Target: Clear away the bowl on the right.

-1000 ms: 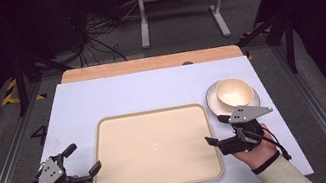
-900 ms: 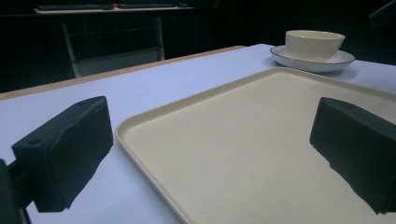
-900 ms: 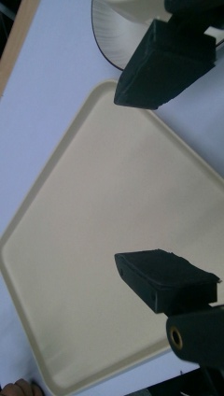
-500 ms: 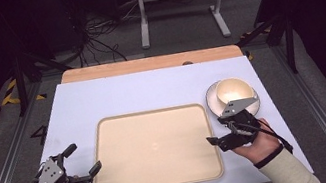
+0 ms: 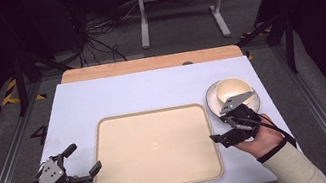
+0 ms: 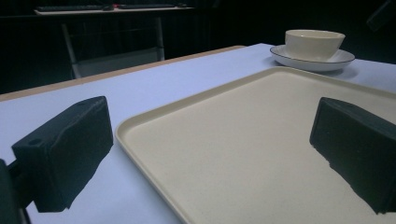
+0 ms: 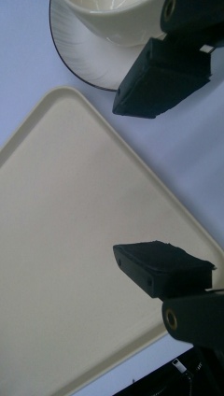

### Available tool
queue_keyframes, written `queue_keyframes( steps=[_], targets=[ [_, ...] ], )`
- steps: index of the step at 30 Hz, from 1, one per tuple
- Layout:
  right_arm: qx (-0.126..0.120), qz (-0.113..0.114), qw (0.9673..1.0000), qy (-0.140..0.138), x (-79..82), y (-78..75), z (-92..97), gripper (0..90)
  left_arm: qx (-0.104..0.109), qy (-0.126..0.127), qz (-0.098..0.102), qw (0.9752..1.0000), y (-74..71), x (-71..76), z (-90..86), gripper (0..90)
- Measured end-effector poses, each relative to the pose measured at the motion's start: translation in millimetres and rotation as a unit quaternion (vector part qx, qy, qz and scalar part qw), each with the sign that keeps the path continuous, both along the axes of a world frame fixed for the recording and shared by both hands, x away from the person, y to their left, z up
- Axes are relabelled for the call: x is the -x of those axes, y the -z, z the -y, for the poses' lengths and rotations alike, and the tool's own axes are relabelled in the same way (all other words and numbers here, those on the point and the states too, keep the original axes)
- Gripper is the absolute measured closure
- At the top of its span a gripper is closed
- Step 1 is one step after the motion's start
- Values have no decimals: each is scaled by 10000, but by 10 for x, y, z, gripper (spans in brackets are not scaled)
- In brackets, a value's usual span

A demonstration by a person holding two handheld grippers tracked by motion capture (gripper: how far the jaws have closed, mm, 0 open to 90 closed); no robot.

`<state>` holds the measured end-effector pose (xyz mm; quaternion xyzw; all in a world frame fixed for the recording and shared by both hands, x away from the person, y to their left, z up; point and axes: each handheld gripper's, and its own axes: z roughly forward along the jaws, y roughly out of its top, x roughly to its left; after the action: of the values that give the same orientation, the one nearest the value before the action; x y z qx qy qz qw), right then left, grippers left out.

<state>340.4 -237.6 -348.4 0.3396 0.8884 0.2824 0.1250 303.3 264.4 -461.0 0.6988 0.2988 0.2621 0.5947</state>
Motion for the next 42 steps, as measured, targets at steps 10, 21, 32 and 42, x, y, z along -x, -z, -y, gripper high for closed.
queue_keyframes(
  steps=[10, 21, 32, 42],
  targets=[
    [-17, -16, 9998, 179, -108, -104, 179, 301, -1, 3, 3, 10000, 0, 1, 1, 2],
    [69, 25, 9989, 453, -302, -234, 427, 324, 4, -6, -9, 10000, 0, -2, -2, 2],
    [172, 14, 9976, 667, -488, -362, 617, 338, 7, -6, -12, 10000, 0, -4, -4, 2],
    [107, -149, 9960, 878, -706, -411, 810, 339, 11, 0, -23, 10000, -1, -5, -7, 2]
  ],
)
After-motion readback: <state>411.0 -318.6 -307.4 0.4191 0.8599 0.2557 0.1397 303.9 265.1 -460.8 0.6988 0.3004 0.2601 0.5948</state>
